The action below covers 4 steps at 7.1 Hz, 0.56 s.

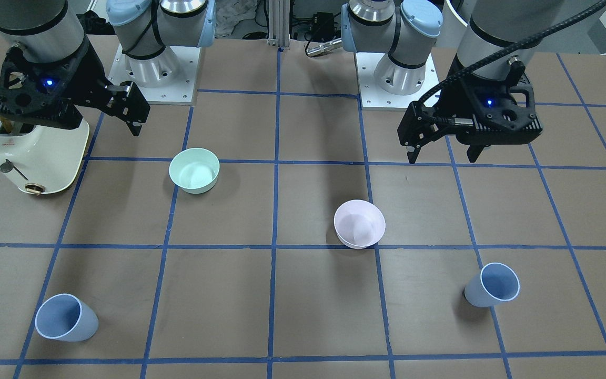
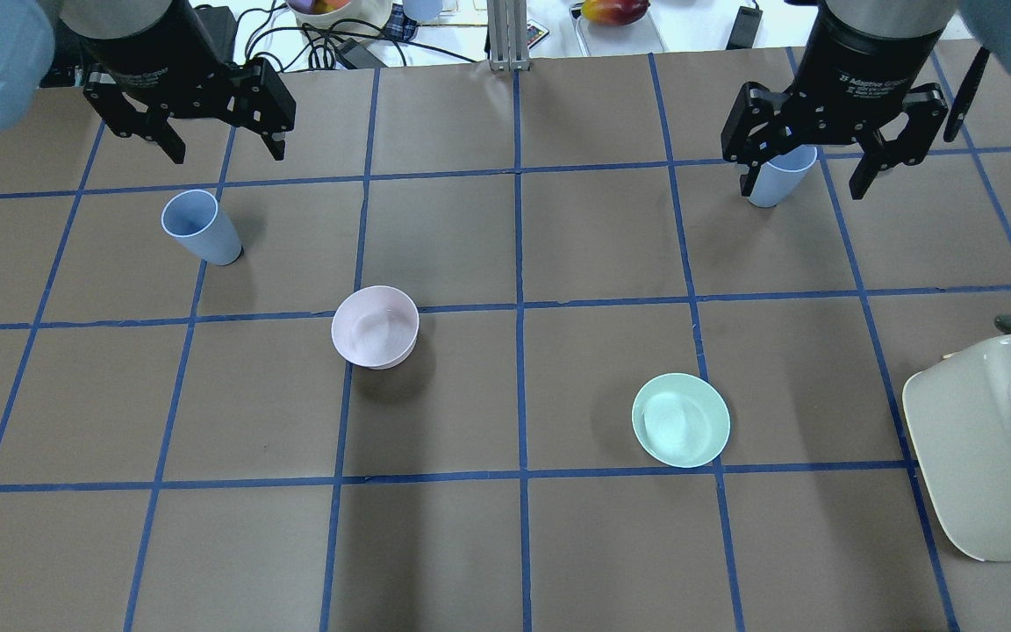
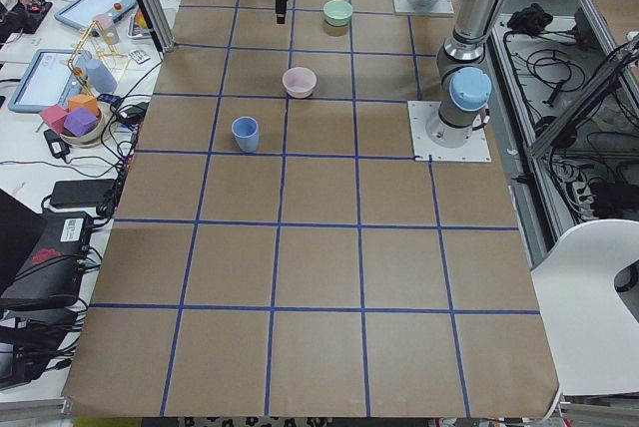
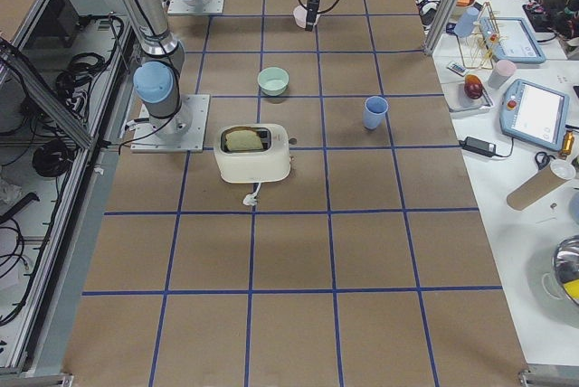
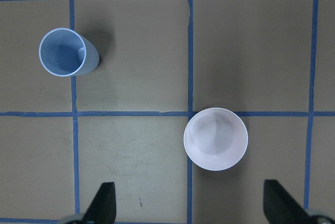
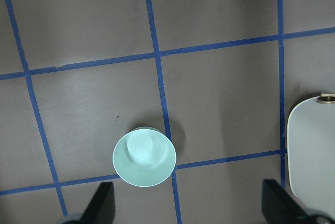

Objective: Stack blue cups with both arms

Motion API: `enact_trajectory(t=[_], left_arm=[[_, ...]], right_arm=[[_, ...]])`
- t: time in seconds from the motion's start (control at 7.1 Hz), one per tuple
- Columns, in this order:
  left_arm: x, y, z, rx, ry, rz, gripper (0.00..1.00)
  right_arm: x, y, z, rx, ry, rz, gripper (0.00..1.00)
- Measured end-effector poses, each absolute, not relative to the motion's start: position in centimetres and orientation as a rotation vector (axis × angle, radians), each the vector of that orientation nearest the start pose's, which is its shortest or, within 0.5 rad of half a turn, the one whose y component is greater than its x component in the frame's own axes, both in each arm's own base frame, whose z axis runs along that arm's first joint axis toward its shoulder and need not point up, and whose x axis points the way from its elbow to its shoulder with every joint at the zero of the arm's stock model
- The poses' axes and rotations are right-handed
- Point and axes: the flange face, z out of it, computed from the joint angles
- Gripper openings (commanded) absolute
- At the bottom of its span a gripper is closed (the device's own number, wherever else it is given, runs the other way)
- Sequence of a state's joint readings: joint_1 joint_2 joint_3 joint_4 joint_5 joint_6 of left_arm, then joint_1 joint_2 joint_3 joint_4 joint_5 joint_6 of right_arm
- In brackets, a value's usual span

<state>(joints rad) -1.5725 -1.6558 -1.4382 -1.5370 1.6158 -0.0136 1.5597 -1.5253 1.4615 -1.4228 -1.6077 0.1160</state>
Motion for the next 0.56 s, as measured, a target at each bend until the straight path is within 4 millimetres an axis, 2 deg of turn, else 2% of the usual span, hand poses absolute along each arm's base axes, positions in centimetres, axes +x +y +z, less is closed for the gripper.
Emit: enact_trajectory(t=[0.28,0.56], left_arm=[[-13.1,-53.6,51.5,-0.025,3.106,-0.129,1.00],[-13.1,-53.7,51.6,-0.025,3.111,-0.129,1.00]], right_arm=[[12.3,-50.4,50.4,0.193,3.174,0.126,1.00],[11.1,-51.7,50.7,0.223,3.179,0.022,1.00]])
